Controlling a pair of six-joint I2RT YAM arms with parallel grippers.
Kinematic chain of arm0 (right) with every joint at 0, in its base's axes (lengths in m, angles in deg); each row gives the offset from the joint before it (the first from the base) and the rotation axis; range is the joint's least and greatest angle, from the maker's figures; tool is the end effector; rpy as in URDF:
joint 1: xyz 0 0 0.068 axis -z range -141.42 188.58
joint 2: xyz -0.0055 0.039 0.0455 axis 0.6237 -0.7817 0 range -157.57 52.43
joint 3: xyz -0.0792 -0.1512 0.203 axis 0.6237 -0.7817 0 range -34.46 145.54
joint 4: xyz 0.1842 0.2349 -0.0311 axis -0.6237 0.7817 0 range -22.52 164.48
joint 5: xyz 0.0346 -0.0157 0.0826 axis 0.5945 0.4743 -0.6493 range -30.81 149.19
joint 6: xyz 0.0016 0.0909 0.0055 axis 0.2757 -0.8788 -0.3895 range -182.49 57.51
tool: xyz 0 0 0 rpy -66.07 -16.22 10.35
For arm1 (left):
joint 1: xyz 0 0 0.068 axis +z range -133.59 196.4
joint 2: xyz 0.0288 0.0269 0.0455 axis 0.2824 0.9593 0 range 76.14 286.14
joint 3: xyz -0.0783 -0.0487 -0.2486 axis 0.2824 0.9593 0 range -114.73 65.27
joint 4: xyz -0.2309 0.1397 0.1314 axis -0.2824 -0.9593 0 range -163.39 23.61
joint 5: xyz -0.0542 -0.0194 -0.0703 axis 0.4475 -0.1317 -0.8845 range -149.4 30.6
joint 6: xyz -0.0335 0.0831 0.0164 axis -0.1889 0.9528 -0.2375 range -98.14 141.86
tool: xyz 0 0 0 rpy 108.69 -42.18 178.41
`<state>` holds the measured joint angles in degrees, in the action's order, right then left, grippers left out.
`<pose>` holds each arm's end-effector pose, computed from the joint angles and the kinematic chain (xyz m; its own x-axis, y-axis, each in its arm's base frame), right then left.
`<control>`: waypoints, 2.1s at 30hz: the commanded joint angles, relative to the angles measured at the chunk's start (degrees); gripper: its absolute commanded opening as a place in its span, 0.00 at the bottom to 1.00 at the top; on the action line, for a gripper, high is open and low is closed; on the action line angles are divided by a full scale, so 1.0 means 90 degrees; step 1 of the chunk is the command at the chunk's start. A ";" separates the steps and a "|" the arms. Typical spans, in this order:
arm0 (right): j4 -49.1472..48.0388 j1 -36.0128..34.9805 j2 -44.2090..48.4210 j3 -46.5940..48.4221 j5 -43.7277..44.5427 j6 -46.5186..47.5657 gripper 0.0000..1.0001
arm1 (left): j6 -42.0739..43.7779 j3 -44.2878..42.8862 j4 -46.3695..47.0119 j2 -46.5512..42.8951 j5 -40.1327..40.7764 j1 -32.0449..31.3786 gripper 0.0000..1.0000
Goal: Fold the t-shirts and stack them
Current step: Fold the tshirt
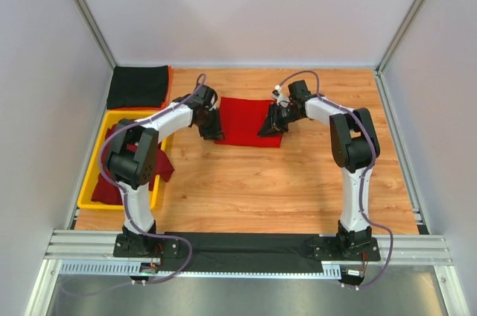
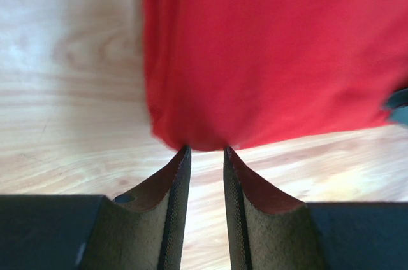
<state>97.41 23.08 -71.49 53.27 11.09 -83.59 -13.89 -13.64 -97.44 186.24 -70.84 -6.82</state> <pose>0.4474 0.1871 0.0882 -0.9908 -0.0254 -0.1326 -0.1202 0.6132 0.7807 0.4122 -0.1945 0.1211 -0.9353 -0.2218 -0.2756 -0.0925 0.9053 -0.4146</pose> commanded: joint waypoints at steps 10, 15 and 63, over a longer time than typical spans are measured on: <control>-0.0251 0.0366 0.0291 -0.0440 0.0441 0.0167 0.23 | -0.0169 0.0245 -0.0299 -0.0094 0.0392 -0.0017 0.35; 0.0052 0.0405 0.1121 -0.0431 0.1006 0.0080 0.36 | 0.0133 -0.0527 -0.1081 -0.0476 0.0880 0.0012 0.42; -0.0162 0.0249 0.2050 -0.1173 0.3334 -0.0692 0.19 | 0.0798 -0.1076 -0.0105 0.0383 -0.2166 0.0784 0.24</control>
<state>95.36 26.11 -55.14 40.65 43.57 -91.02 -5.91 -24.35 -102.08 190.88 -84.96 1.12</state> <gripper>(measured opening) 0.202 0.264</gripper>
